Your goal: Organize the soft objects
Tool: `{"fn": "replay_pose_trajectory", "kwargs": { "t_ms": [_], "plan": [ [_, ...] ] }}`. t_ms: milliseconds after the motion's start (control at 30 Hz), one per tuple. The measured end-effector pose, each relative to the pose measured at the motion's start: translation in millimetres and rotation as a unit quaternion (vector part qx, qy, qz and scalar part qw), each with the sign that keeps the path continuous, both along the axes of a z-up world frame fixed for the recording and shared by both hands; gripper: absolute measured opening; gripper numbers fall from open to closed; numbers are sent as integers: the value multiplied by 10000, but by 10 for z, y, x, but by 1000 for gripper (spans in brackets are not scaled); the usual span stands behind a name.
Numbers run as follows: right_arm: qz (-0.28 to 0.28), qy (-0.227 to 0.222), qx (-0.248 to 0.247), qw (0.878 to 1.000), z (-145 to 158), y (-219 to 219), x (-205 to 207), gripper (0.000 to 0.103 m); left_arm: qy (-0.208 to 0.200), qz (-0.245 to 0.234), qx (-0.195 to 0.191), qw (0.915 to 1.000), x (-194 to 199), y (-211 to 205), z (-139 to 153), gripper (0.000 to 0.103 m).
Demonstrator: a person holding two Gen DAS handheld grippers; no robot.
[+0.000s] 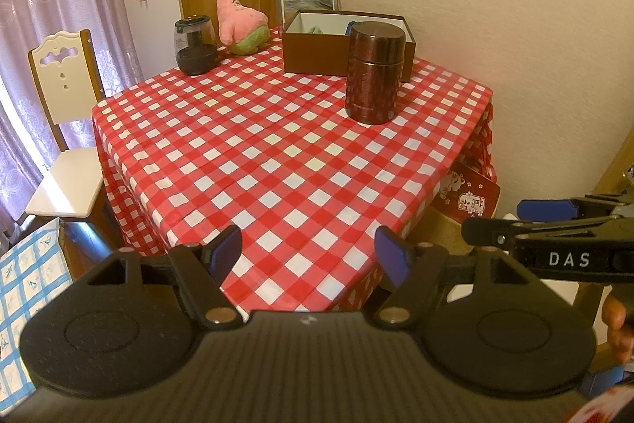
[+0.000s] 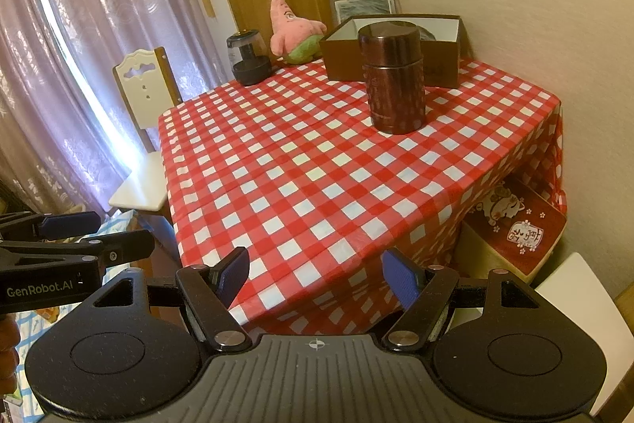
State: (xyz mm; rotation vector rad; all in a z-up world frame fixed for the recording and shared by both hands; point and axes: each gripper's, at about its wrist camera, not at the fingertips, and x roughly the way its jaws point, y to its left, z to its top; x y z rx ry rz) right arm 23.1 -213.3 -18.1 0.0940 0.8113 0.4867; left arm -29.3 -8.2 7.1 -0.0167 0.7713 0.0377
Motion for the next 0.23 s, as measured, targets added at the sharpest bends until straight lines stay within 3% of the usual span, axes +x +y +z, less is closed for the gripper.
{"fn": "replay_pose_trajectory", "kwargs": {
  "t_ms": [233],
  "plan": [
    [-1, -1, 1, 10000, 1, 1, 2, 74, 17, 8, 23, 10000, 17, 10, 14, 72]
  ]
}}
